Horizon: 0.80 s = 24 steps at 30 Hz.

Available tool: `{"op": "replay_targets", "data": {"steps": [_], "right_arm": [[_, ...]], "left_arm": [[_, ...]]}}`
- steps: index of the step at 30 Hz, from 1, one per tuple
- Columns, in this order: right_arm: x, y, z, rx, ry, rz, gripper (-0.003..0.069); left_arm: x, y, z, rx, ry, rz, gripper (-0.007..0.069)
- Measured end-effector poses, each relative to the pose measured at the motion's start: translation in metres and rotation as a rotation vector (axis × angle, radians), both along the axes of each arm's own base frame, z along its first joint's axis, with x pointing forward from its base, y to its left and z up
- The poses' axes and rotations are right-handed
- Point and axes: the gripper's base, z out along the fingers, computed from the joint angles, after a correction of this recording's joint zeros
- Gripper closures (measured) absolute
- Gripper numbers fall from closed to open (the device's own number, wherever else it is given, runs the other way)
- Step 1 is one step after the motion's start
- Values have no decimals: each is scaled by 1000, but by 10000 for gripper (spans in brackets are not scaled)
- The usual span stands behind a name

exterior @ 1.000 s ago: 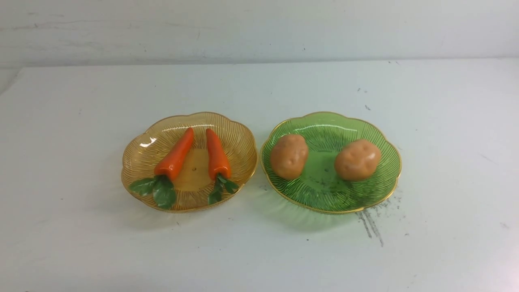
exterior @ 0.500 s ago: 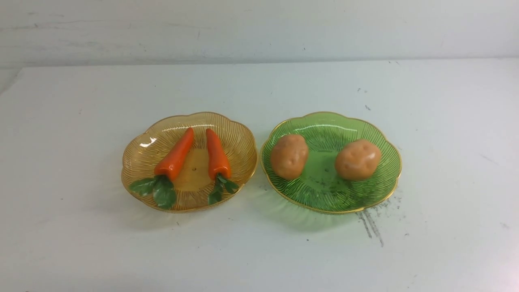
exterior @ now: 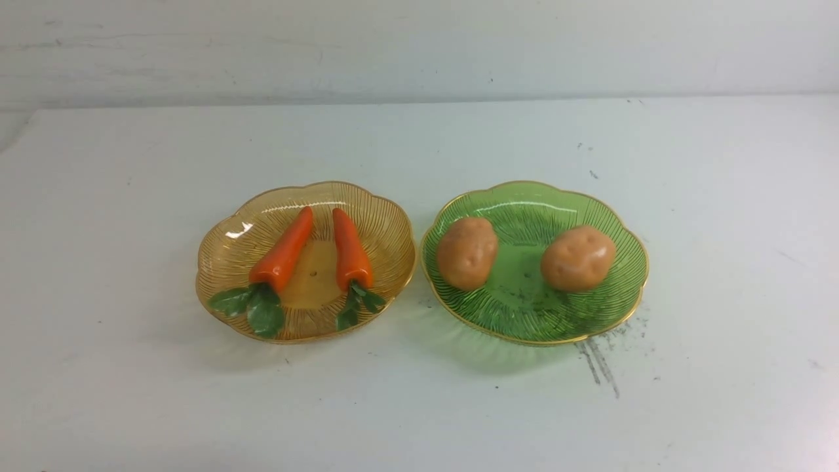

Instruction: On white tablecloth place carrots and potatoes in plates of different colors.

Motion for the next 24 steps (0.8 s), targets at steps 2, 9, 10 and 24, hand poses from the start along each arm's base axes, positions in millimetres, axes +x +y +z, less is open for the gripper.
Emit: {"op": "replay_targets", "data": {"steps": [2,9,10,24], "right_arm": [[5,-1,-14,-19,45,-58,674],[23,-11,-95,-41,300,-272,674],[23,-11,-100,-40,322,-281,674],[23,-12,-107,-27,361,-292,674]], "left_arm": [[0,0,0,0,0,0,628],[0,0,0,1,0,0,628],[0,0,0,0,0,0,628],[0,0,0,0,0,0,628]]}}
